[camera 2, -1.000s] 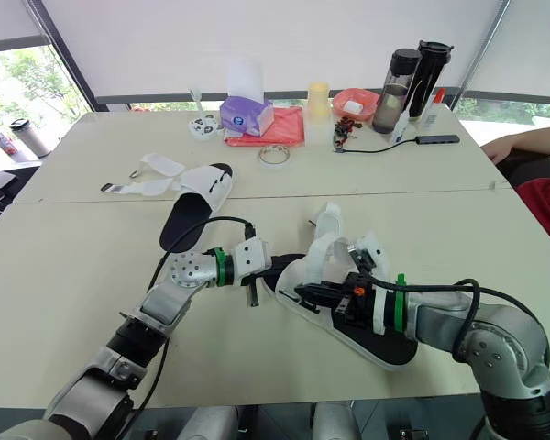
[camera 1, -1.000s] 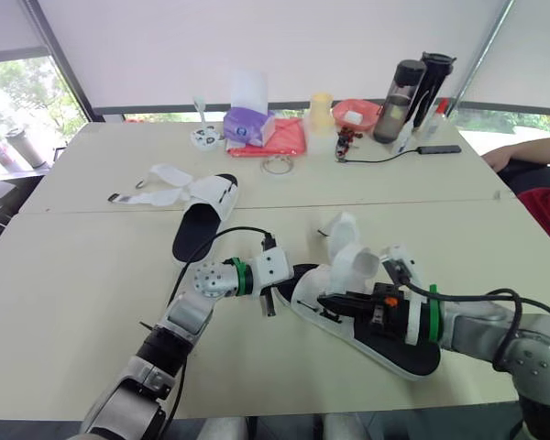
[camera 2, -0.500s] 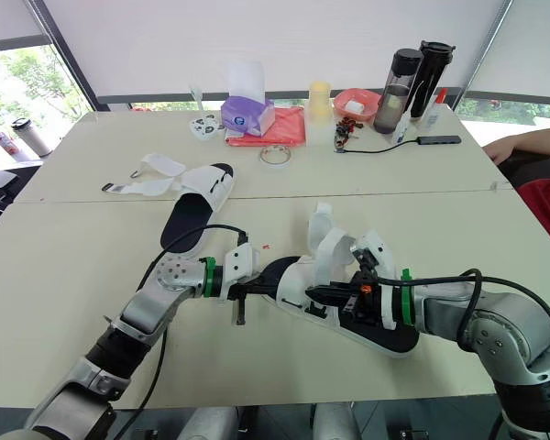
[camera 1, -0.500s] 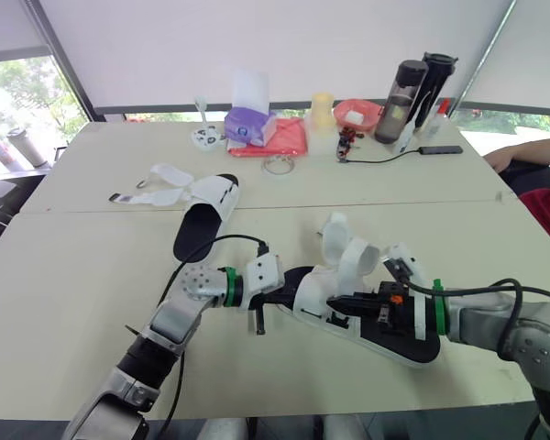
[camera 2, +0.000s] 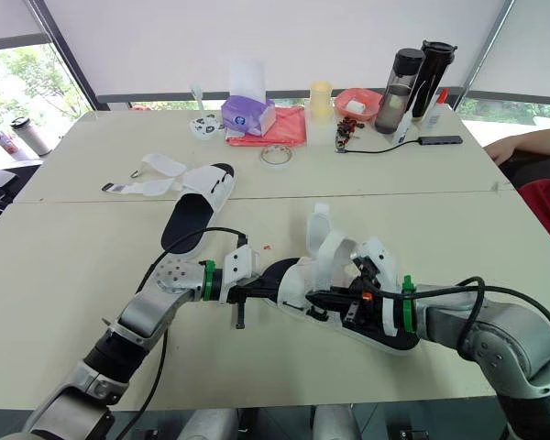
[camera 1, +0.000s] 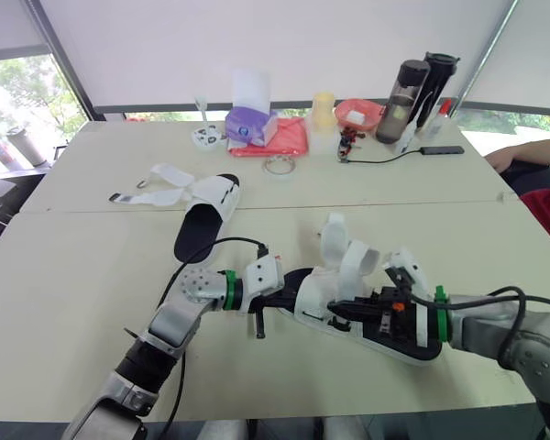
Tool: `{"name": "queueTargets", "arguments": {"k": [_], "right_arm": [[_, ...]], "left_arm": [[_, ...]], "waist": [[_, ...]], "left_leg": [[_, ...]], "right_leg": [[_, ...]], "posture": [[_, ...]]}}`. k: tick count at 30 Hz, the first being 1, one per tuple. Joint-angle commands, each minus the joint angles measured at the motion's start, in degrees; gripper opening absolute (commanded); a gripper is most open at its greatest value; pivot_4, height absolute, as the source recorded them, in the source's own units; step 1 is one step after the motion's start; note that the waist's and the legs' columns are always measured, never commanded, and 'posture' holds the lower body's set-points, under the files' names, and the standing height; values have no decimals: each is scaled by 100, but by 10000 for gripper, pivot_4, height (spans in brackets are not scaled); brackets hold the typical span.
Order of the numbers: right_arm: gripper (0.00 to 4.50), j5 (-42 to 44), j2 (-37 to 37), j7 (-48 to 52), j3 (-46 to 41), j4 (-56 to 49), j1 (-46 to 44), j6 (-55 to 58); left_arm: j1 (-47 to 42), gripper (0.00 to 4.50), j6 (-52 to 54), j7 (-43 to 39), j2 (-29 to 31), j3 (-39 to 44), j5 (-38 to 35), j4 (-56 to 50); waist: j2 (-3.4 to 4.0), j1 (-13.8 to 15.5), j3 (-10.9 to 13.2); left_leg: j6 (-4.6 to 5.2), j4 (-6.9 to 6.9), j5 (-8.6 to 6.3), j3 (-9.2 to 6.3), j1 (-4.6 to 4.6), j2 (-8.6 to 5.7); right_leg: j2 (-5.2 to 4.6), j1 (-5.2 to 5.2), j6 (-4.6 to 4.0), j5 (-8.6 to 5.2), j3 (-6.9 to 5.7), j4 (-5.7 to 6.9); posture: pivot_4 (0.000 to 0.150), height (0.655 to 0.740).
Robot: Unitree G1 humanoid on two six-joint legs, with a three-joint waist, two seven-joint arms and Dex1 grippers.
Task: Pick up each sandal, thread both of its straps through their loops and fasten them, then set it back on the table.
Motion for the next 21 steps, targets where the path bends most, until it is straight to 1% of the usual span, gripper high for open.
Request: {"name": "queueTargets", "arguments": {"k": [1,6,9,12,18,21], "right_arm": [[475,59,-106,6,35,-368,177,7],[475,-583,-252,-45,357,-421,298,-250],[475,-1130,-243,-217,616,-281,312,-484],[475,-1438,-193,-308,740,-161,299,-648],[475,-1158,-156,-80,531,-183,461,-641],[475,-943,18,2,331,-164,514,-776]], "left_arm": [[149,0,147,-33,28,-199,98,278],[111,0,80,-7,4,-201,106,365],[105,0,43,21,-19,-205,124,388],[104,0,22,39,-32,-204,127,398],[61,0,-100,95,-64,-191,147,508],[67,0,-131,109,-75,-215,150,518]], "waist": [[1,-2,0],[1,1,-4],[2,6,-10],[-6,-4,-62],[-11,1,-90],[-12,7,-90]], "left_leg": [[0,0,0,1,0,0],[2,0,-1,1,0,-1],[2,2,-1,1,0,-1],[2,2,-2,1,2,-1],[1,4,-2,0,9,1],[2,3,-2,-1,7,0]], "right_leg": [[0,0,0,0,0,-2],[-1,3,0,0,0,-6],[-1,6,-3,-2,-2,-9],[-2,10,-5,-2,-2,-14],[-1,20,-12,1,-1,-15],[-2,18,-12,1,-1,-22]], "posture": [[1500,7400],[1500,7400],[1500,7400],[1500,7400],[1500,7400],[1500,7400]]}}
